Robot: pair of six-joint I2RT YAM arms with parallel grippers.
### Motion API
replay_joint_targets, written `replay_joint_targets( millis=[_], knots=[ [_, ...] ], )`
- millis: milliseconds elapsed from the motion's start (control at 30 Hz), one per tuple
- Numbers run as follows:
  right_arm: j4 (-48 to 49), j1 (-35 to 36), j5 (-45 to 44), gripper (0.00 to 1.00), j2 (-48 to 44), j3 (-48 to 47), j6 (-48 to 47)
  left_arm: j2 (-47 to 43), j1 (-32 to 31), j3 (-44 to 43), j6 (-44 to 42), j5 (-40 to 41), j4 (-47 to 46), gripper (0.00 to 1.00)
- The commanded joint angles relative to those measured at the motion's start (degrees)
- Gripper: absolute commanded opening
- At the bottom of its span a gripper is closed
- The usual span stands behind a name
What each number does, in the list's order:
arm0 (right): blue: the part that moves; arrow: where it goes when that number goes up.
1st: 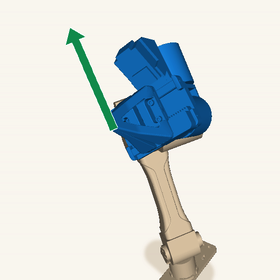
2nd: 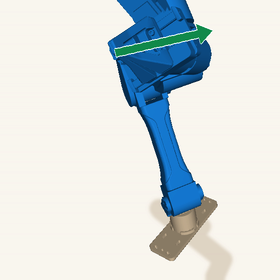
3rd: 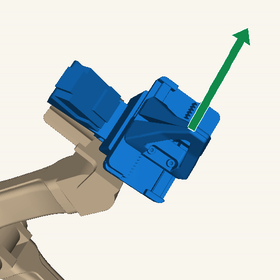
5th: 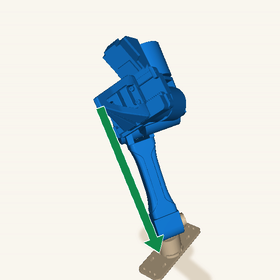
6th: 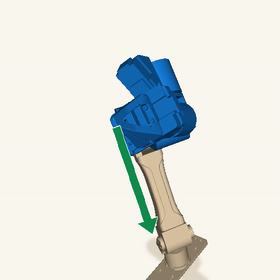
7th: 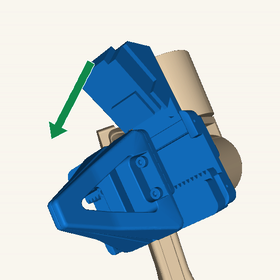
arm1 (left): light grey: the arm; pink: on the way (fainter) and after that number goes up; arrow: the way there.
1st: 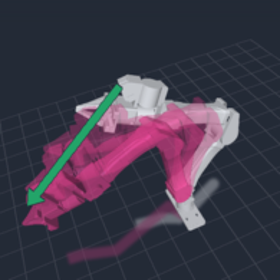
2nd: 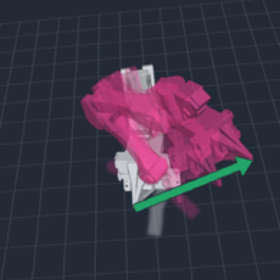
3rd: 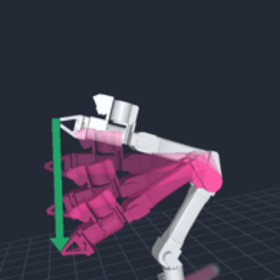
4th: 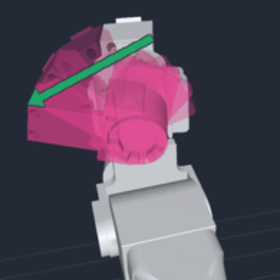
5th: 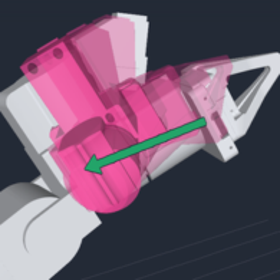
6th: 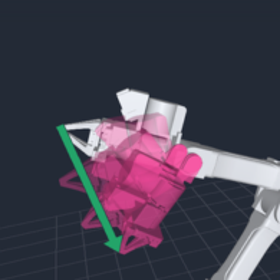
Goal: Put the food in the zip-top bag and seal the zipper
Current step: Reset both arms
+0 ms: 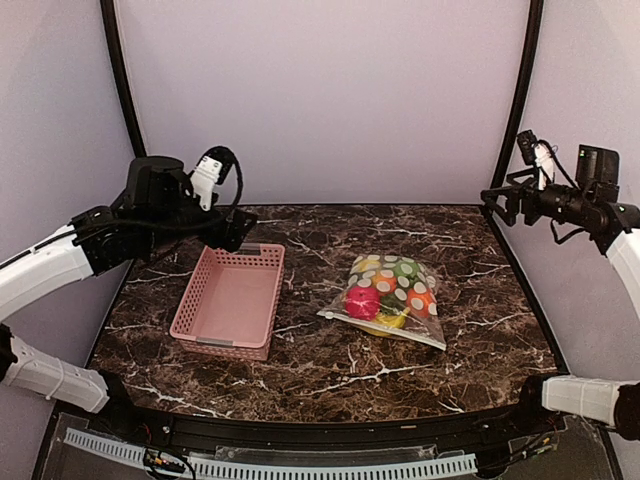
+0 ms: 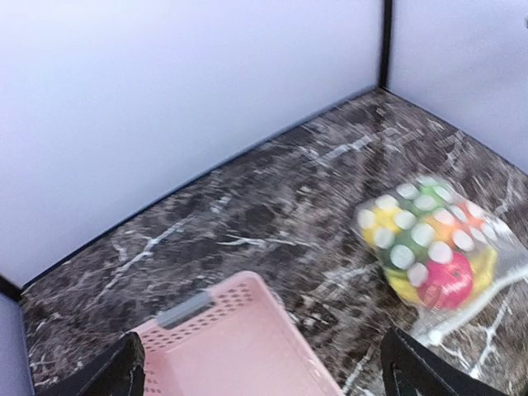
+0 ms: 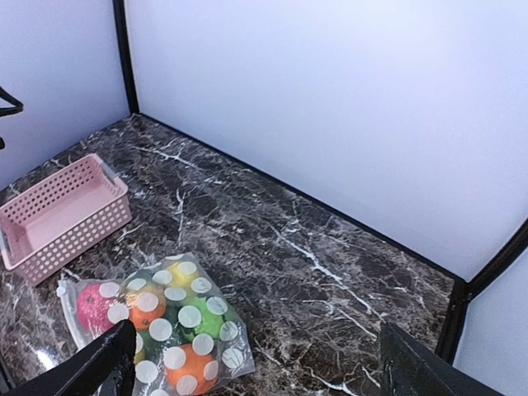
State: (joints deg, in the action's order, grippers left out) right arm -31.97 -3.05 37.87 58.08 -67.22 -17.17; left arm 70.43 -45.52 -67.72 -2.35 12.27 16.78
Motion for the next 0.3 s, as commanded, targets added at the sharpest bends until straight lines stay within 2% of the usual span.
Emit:
replay_joint_targets(
  millis=[0, 100, 267],
  knots=[
    [12.53, -0.08, -9.83, 0.99, -3.99, 7.21, 10.64, -9.10, 4.02, 8.86, 6.86, 12.81, -4.33, 0.99],
    [10.35, -0.03, -9.64, 0.99, -2.03, 7.36, 12.56, -12.56, 6.59, 15.53, 5.63, 14.81, -9.70, 0.99],
    [14.23, -0.03, -10.06, 0.99, -4.00, 12.28, 14.93, -17.80, 9.16, 24.20, 5.85, 15.51, -14.77, 0.99]
  ],
)
